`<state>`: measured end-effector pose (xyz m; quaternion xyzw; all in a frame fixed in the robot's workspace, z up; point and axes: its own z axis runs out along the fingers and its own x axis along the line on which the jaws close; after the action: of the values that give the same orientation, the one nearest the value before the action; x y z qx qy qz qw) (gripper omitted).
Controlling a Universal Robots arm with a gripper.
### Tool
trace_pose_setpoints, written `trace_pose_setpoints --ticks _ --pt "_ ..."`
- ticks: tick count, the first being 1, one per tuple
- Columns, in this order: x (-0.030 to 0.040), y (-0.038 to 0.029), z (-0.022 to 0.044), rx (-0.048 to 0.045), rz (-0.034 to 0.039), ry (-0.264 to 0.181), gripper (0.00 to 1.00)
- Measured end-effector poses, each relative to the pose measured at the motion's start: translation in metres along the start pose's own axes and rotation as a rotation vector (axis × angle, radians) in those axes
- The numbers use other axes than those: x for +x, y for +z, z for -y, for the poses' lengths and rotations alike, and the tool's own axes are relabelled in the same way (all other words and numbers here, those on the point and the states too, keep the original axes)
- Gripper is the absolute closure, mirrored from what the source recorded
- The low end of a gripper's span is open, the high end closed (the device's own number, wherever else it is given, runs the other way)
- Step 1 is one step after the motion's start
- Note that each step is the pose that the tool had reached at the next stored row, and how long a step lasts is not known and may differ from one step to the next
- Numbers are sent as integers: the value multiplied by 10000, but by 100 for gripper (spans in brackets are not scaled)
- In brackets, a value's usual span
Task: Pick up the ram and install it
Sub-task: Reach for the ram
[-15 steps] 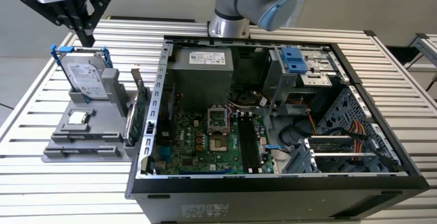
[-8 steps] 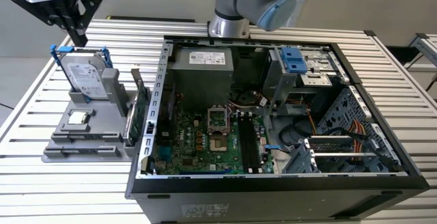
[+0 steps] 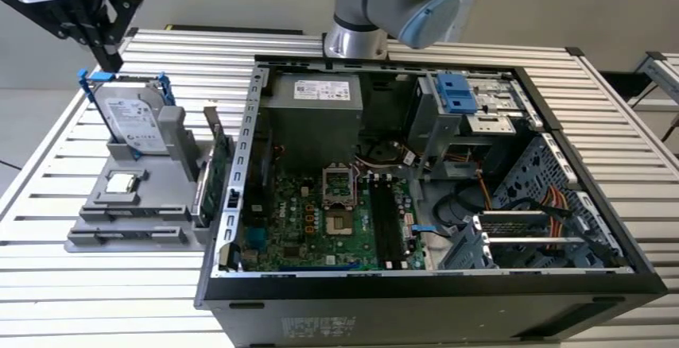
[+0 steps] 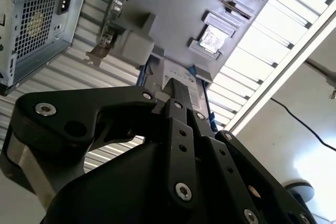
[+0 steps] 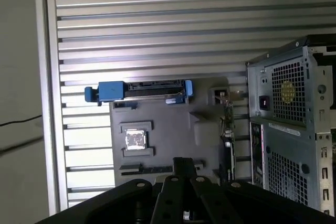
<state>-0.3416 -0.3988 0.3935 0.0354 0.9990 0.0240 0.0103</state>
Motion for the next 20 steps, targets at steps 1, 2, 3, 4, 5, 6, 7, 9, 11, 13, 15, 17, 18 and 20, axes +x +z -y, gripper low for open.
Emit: trace_pose_setpoints --ticks 1,2,3,4,5,6,7,9,11,13,15,17,18,20 --pt "18 0 1 0 0 0 100" --pt "35 -1 3 0 0 0 100" --pt "53 -1 4 -1 0 0 100" --pt "69 -2 5 0 0 -1 100" --pt "86 -2 6 0 -1 -1 100" --pt "103 -2 7 0 0 -1 100" --pt "121 -3 9 0 0 0 100" --pt "150 -3 11 0 0 0 100" --pt "176 -4 12 0 1 0 100" --pt "193 -4 14 0 0 0 100" --pt "205 -4 15 -1 0 -1 100" --pt "220 -5 15 0 0 0 100" --pt "227 -6 16 1 -1 0 100" --pt "235 -5 17 0 0 -2 100"
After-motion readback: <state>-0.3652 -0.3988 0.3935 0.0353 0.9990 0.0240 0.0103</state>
